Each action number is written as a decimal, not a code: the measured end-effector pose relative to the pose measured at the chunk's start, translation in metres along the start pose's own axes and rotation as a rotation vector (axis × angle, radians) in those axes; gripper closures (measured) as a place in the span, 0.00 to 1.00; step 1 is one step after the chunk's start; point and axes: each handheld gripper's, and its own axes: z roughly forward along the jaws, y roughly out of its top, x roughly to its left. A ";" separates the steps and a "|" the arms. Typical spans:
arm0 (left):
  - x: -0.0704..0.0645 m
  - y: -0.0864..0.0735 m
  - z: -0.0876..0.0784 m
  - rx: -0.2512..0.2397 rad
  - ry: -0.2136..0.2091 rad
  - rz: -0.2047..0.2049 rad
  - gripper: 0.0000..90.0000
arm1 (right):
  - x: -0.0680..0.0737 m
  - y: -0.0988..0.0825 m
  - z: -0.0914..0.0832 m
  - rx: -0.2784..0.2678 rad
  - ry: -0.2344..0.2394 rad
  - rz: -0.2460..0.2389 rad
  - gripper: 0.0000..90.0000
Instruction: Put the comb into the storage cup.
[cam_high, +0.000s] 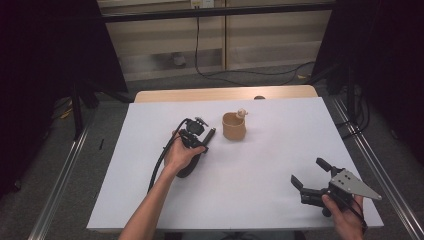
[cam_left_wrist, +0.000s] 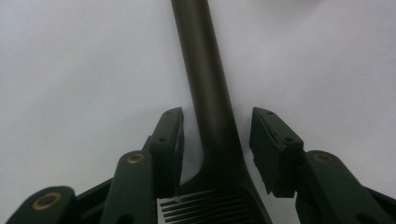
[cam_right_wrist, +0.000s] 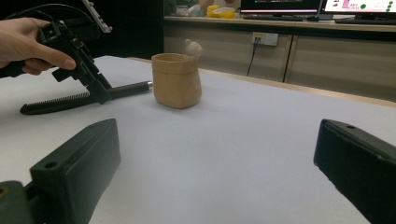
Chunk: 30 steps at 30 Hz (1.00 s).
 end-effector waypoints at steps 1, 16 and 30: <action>-0.001 0.000 0.000 0.004 0.001 0.000 0.62 | 0.000 0.000 0.000 -0.001 0.002 0.001 0.00; 0.001 0.002 0.000 0.015 0.015 -0.054 0.78 | 0.001 0.000 -0.001 -0.001 0.000 -0.001 0.00; 0.007 0.002 -0.001 0.013 -0.019 -0.102 0.81 | 0.001 0.000 -0.001 0.000 0.002 0.003 0.00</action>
